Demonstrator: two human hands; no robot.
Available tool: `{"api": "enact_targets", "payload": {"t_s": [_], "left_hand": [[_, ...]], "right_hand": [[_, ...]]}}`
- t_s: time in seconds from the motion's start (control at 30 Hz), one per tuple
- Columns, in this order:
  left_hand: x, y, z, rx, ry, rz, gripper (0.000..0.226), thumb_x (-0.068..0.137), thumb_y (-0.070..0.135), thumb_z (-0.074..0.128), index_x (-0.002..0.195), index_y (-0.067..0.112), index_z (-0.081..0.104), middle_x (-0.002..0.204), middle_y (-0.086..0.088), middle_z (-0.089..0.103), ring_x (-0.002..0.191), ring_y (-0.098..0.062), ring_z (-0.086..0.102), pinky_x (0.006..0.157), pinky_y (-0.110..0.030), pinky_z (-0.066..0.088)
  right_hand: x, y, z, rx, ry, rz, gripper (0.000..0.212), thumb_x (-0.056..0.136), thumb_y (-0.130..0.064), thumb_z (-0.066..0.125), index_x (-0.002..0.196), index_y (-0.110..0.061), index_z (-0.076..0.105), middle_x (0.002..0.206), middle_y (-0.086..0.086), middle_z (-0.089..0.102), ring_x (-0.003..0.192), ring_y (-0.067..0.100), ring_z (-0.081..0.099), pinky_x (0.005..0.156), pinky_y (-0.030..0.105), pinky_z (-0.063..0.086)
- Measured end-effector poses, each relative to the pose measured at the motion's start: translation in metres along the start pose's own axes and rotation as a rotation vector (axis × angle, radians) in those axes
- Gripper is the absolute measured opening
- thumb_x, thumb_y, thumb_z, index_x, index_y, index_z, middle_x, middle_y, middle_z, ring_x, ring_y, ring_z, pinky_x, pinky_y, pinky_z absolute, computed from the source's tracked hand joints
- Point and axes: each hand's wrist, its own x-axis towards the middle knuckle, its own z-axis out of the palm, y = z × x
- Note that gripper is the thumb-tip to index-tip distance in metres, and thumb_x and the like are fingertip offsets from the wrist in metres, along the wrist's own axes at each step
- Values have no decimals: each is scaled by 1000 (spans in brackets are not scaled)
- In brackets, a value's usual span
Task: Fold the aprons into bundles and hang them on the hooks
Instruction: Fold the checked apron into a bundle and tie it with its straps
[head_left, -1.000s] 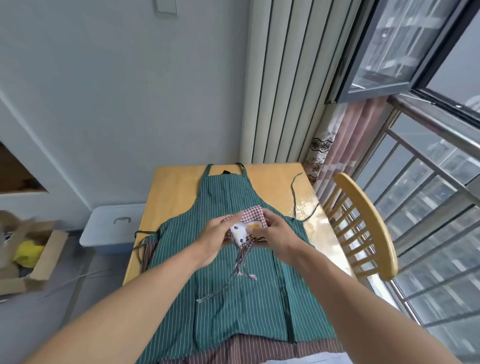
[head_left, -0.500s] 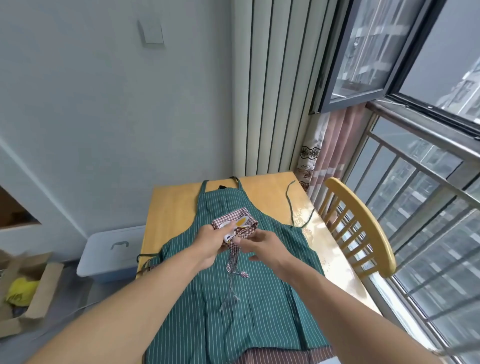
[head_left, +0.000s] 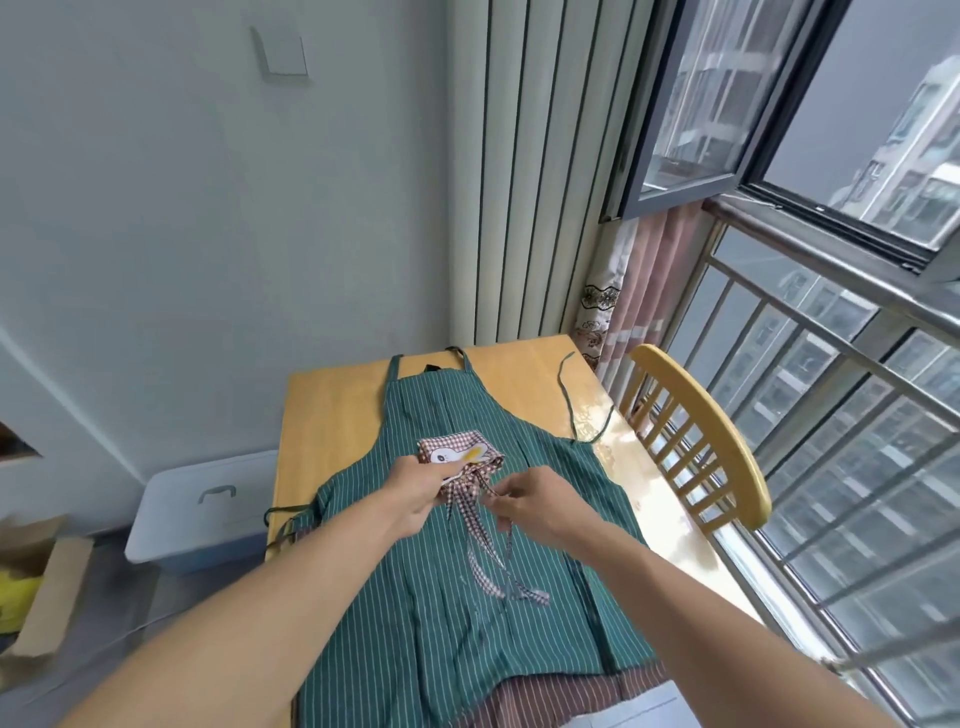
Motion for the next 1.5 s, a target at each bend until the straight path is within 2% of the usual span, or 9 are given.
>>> {"api": "enact_targets", "payload": {"t_s": [0.13,0.37,0.6,0.77,0.87,0.97,1.07,1.3,1.5], "left_hand": [[-41,14,8,214,-102,13,32,85,9,78,113,3,63,112,-11,75,105,-27,71,101,-49,54],[-74,39,12,420,-469,144,16,88,-2,69,100,8,67,100,-3,77,95,-17,72,84,-30,55],[-87,60,8,370,-621,231,30,82,-14,63,107,3,59,97,-6,70,92,-17,65,87,-35,48],[-80,65,8,82,-630,186,64,82,-21,54,134,16,56,104,-17,64,94,-29,60,91,-45,45],[-84,69,18,-21,-496,119,22,89,-14,52,87,3,66,87,-10,70,78,-23,62,76,-37,50],[-79,71,25,-179,-279,38,21,93,-8,57,112,-11,64,112,-19,71,75,-20,68,67,-34,56],[-74,75,27,-219,-123,38,28,93,-4,61,121,-9,62,110,-23,72,78,-23,68,71,-37,58],[-73,69,31,-293,44,53,16,92,-2,65,107,-6,70,99,-20,75,80,-28,70,59,-35,57],[-71,65,29,-315,94,88,18,90,-6,67,107,-8,68,98,-19,74,84,-28,71,76,-40,60]], "right_hand": [[-8,-27,-34,-314,-66,-118,23,99,-39,63,96,-19,75,69,6,68,52,15,50,44,23,33],[4,-52,-80,-377,9,-190,27,93,-46,69,77,-25,67,59,-8,53,52,11,42,50,26,30],[19,-22,-74,278,-61,-32,30,85,-44,74,89,-15,71,62,1,45,51,13,30,47,25,26],[23,-6,-54,443,-165,73,26,105,-15,47,86,-7,63,61,0,40,51,11,27,51,28,17],[25,-3,-45,535,-110,126,23,105,-19,47,88,-10,58,65,-1,50,55,11,36,54,26,24],[24,-4,-37,375,230,137,27,99,-31,64,120,-15,61,105,0,68,91,19,66,63,24,44],[10,-9,-23,324,526,-96,24,96,-39,66,109,-19,65,101,-5,70,97,14,68,73,21,50],[-7,-12,22,-6,476,-246,37,78,-66,71,92,-33,63,87,-16,66,81,-2,61,72,20,53],[3,-12,40,-39,511,-230,18,96,-41,61,92,-27,71,83,-14,69,69,-1,61,68,34,57]]}}
